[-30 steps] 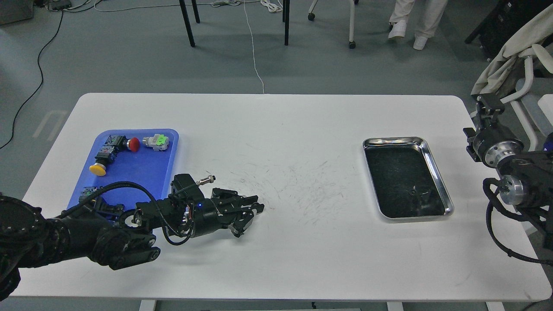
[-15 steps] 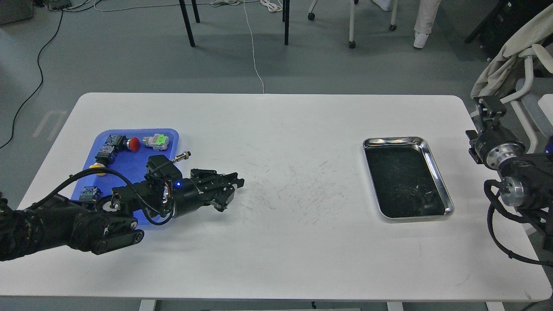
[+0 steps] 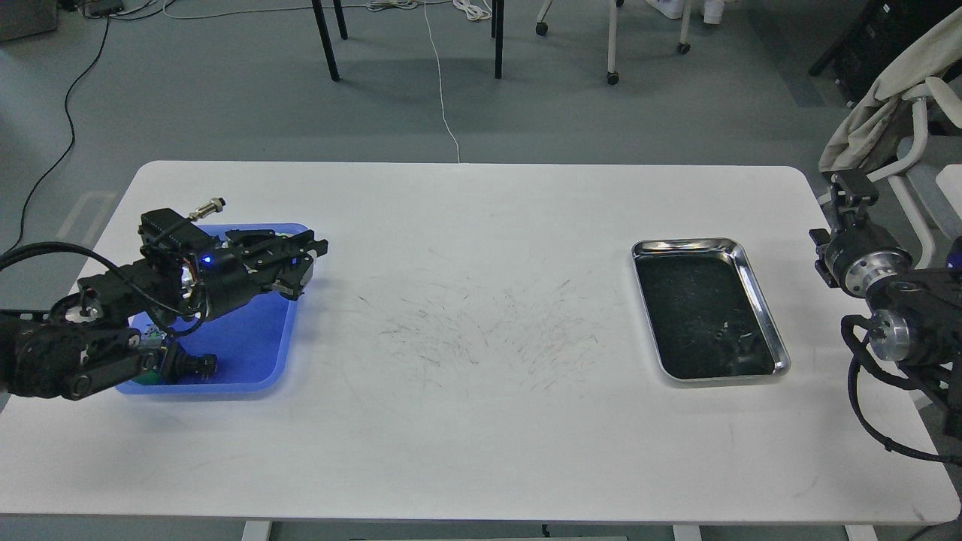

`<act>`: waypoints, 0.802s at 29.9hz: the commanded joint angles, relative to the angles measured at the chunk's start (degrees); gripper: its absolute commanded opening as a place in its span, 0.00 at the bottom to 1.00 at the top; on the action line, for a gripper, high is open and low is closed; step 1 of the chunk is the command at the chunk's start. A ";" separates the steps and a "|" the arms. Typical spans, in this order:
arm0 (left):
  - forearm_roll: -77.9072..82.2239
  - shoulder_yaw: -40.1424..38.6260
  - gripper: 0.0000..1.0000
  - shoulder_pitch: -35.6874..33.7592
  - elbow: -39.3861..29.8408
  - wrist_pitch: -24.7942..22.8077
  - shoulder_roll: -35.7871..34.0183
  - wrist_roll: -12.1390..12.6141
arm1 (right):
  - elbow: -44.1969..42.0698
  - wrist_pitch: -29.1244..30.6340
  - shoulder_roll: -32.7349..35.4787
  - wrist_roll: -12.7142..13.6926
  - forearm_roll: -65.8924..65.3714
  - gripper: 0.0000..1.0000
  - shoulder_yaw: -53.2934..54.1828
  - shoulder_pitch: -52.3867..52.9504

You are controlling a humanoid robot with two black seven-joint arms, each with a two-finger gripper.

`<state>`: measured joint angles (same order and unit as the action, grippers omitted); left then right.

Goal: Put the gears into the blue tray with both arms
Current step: 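Carry the black gear into the blue tray and release it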

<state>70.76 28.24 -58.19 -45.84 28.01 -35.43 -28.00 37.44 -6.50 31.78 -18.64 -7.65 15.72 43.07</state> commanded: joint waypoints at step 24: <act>-0.09 -0.12 0.15 11.08 19.20 -0.01 5.72 0.00 | 0.18 0.00 -0.41 0.09 -1.58 0.96 -0.34 0.70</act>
<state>70.74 28.24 -47.35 -26.76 28.01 -29.71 -28.00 37.61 -6.50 31.29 -18.54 -9.23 15.46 43.77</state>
